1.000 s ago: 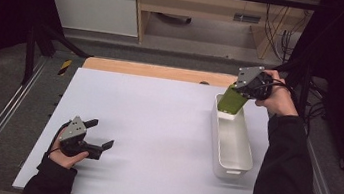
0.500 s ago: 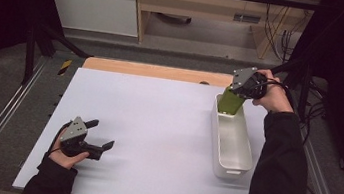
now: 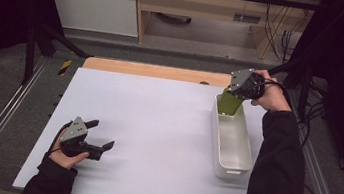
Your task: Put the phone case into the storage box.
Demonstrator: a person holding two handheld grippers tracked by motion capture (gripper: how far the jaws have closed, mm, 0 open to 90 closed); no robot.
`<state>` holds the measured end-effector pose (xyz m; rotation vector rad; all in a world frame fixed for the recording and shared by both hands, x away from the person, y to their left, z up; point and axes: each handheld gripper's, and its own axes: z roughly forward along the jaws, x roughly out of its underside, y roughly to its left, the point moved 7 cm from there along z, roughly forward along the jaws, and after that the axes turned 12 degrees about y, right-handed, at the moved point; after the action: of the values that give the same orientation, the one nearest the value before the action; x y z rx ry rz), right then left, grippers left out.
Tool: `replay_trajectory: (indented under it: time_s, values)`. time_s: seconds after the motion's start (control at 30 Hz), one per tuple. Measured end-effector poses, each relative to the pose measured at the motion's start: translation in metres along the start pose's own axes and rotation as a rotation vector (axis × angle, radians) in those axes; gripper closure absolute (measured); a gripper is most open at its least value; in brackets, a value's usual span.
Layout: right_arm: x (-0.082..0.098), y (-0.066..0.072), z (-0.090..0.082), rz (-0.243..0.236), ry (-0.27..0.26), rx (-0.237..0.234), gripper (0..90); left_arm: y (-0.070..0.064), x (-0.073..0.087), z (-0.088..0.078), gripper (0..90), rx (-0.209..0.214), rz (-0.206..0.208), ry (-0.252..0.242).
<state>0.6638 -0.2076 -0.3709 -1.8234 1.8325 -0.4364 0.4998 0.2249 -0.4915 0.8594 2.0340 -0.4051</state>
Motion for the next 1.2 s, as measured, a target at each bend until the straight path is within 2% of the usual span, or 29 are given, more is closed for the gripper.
replay_trajectory:
  time_s: [0.5,0.97,1.1,1.2]
  values:
    - [-0.001,-0.001,0.012,-0.04,0.012,-0.01,78.5,0.0,0.001,0.001,2.9,-0.001,0.002,0.005]
    - [-0.002,-0.001,0.019,-0.039,0.022,-0.016,78.0,0.0,0.001,0.001,2.9,-0.002,0.004,0.006]
    - [-0.001,-0.002,0.018,-0.039,0.024,-0.003,74.0,0.0,0.001,0.0,2.9,-0.002,0.004,0.005]
    - [-0.002,-0.003,0.017,-0.039,0.018,0.009,66.0,0.0,0.001,0.0,2.9,-0.002,0.004,0.006]
